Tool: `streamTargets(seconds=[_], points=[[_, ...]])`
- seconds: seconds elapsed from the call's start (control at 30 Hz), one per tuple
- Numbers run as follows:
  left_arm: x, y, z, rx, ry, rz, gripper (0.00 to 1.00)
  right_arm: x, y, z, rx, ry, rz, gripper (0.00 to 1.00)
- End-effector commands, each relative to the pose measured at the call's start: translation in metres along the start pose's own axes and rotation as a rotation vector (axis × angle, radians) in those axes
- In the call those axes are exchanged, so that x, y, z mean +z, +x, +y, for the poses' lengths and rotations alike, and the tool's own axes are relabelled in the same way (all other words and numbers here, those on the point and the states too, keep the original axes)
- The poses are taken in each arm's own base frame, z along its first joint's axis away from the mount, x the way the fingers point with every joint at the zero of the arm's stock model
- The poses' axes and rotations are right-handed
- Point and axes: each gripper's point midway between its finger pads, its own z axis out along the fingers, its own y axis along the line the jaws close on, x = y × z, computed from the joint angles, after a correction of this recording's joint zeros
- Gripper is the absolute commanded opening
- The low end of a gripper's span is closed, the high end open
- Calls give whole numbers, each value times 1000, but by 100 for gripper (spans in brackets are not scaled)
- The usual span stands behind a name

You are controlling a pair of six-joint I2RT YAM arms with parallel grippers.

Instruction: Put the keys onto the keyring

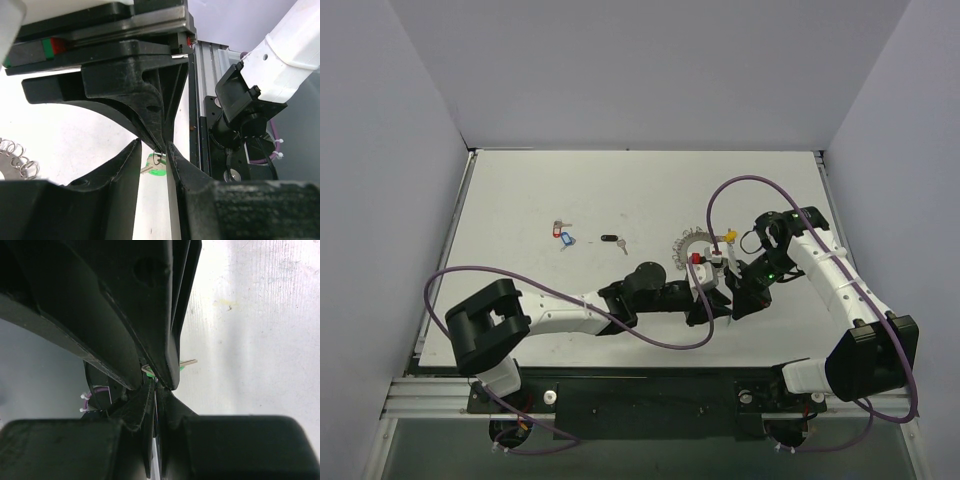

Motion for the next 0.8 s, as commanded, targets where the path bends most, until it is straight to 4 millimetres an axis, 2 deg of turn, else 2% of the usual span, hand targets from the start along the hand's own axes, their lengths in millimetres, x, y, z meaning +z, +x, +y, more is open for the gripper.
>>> streamTargets(seconds=[0.0, 0.2, 0.37, 0.77], points=[[9, -21, -8, 17, 45, -42, 35, -3, -4, 17, 15, -59, -9, 0], [10, -13, -9, 14, 56, -4, 34, -3, -4, 18, 18, -64, -9, 0], [14, -9, -9, 24, 63, 22, 29, -3, -5, 18, 17, -68, -11, 0], [11, -4, -9, 34, 57, 47, 29, -3, -5, 18, 16, -71, -13, 0]])
